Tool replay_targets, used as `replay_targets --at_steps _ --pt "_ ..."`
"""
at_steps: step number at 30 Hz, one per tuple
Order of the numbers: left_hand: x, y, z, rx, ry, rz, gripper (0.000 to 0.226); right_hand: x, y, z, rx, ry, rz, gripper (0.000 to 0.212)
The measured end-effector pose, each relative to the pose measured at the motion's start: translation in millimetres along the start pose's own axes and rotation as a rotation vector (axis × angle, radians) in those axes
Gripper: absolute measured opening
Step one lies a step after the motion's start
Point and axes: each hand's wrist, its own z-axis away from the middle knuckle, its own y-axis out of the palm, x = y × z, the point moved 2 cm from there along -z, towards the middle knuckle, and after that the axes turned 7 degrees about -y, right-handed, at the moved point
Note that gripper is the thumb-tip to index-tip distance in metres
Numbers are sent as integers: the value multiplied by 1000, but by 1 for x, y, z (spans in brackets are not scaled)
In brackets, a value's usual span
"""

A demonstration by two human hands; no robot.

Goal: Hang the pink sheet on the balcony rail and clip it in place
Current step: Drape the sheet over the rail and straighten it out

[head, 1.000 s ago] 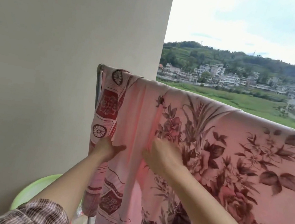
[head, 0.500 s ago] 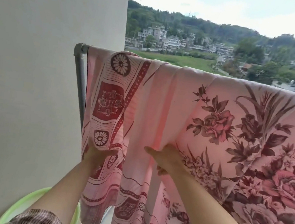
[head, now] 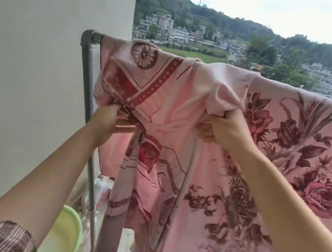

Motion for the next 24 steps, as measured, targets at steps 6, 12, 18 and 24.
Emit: replay_targets --at_steps 6,12,18,24 --pt "-96 19 9 11 341 22 36 56 -49 -17 -113 -263 78 20" --pt "-187 59 6 -7 630 -321 37 96 -94 -52 -254 -398 174 31" --pt "-255 104 -30 -71 656 -585 41 109 -139 -97 -297 -476 310 31" --pt "-252 155 -108 7 544 -768 52 60 -129 -160 0 -322 507 22"
